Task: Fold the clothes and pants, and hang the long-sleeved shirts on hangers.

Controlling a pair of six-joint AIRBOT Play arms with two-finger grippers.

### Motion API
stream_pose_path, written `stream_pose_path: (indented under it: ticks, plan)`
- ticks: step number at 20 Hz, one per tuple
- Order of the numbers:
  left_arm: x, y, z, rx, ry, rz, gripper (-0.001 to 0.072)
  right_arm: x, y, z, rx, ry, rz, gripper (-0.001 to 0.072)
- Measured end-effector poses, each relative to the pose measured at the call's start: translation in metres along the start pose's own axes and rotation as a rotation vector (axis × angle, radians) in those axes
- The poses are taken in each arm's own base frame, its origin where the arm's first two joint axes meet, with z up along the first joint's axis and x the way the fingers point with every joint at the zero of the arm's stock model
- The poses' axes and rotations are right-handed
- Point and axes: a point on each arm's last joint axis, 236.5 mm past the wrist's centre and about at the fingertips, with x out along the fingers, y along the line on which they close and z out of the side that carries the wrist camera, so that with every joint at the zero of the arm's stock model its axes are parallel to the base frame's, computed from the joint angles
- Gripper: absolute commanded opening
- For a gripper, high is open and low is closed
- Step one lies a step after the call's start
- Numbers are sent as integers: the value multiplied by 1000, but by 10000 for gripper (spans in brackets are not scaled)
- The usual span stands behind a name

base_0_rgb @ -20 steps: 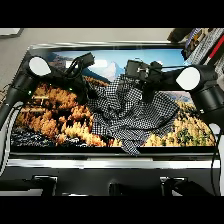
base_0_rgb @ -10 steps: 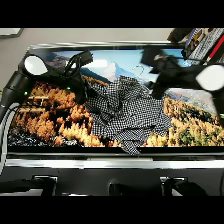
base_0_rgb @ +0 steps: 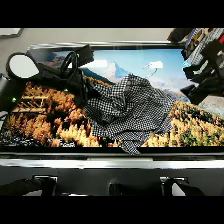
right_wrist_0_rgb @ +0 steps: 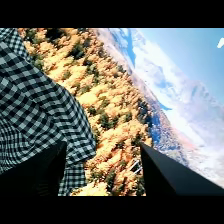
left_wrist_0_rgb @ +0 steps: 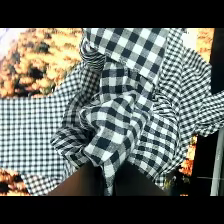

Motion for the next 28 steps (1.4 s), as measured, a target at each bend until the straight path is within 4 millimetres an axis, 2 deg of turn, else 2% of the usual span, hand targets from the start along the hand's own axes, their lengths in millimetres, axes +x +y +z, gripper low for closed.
stream_pose_path:
  ticks: [3,5,9,16,20,21,23,24,28]
  plan:
    - [-5,-6,7,18,-11,2,15,23,17,-16,48,4,117,569]
    - [-6,-8,9,24,-15,3,15,36,28,-20,85,-5,199,688]
    - [-7,-10,10,28,-18,3,15,49,40,-18,122,-38,286,691]
    - [-8,-10,11,29,-18,4,15,67,40,-17,143,-70,332,687]
    - [-8,-10,11,29,-18,4,15,85,51,-14,142,-83,398,645]
    - [-8,-10,11,28,-18,4,16,90,58,-13,131,-82,421,518]
    - [-8,-10,11,28,-18,4,16,98,69,-10,96,-78,455,148]
    - [-8,-8,10,30,-17,13,16,99,75,-12,76,-65,473,39]
    - [-8,-9,10,30,-14,7,23,94,80,-6,31,-70,465,32]
